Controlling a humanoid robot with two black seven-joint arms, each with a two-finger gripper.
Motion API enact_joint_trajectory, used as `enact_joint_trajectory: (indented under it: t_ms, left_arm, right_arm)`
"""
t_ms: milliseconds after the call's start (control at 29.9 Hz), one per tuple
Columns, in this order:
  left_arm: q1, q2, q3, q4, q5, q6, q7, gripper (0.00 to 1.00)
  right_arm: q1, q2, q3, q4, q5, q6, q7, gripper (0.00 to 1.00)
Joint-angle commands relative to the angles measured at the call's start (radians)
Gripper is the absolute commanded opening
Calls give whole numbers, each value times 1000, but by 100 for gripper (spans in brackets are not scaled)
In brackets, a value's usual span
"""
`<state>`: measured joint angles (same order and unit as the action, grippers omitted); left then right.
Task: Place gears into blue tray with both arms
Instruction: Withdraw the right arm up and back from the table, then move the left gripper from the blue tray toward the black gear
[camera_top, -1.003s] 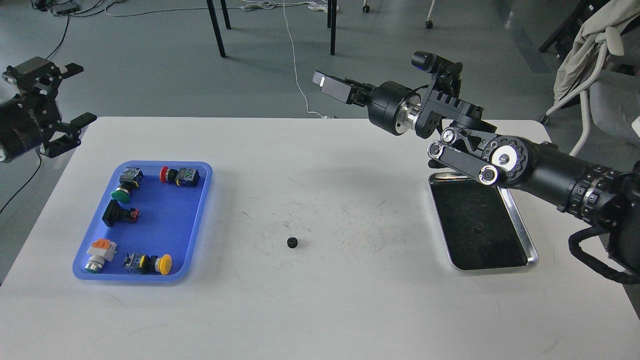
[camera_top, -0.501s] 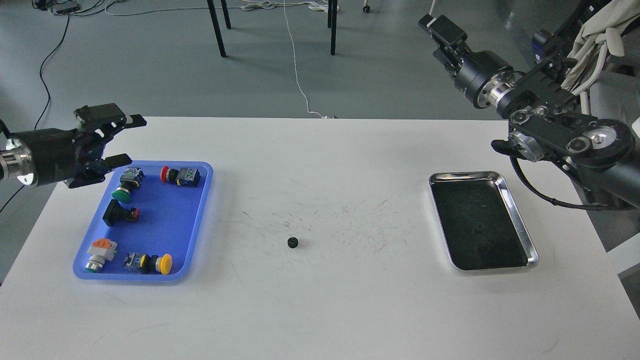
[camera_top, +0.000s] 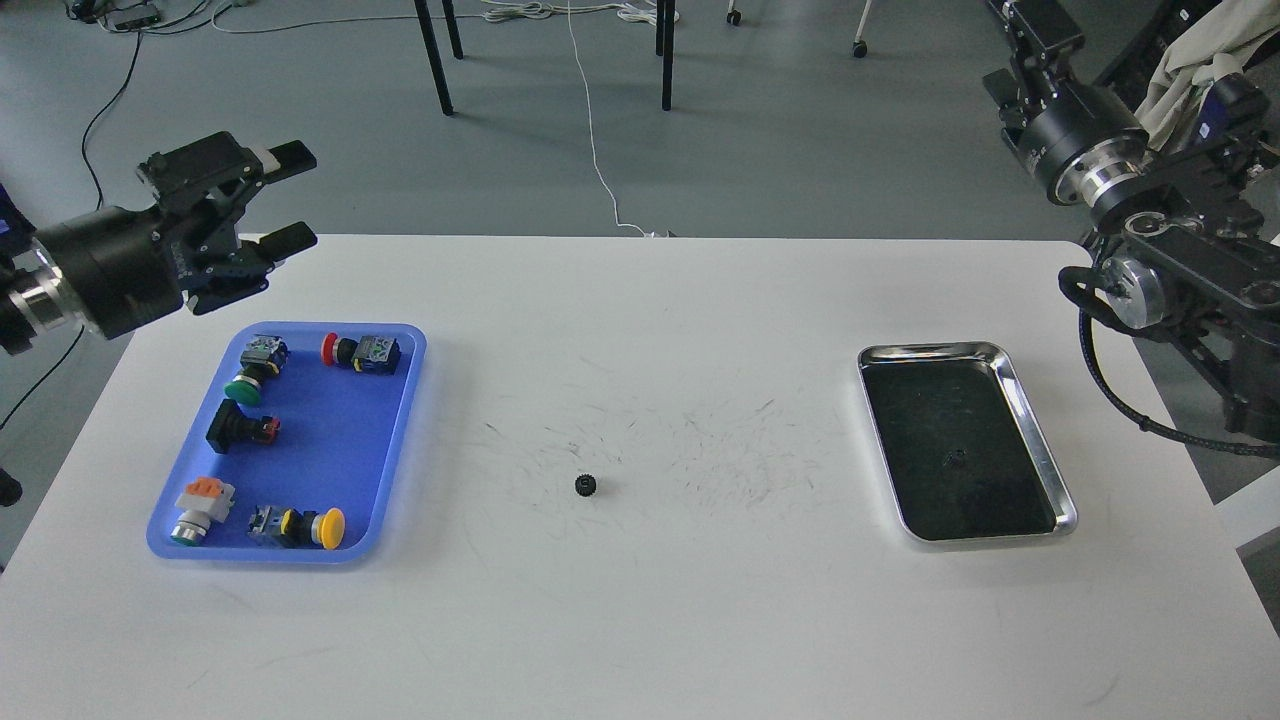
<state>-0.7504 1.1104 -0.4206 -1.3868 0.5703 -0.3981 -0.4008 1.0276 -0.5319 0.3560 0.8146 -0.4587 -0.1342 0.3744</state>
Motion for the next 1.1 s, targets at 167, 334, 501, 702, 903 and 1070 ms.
enact_joint_trajectory:
  t_ms: [167,334,501,702,903,1070]
  left_arm:
    - [8,-53,8,-17,55,71,-13,99]
    - [5,-63,69,-46,186,129,-15,99]
    - [8,-66,115,-100,370,232,-13,99]
    - [-1,-87,145,-115,434,297,-1,99]
    - [-4,-90,140,-113,401,288,-44,99]
    - [-1,-118,151,-129,488,295,-84,99]
  right_arm:
    - [-104,-94,107,58,57,-19,0,94]
    - [-132,-122,130,60,63,-18,1,94]
    - [-152,-134,135,60,64,-22,3,94]
    - [-175,-148,139,57,212,-25,-2,94]
    - [-218,-155,139,60,246,-42,-3,95]
    - [-253,-165,146,74,271,-48,-6,95]
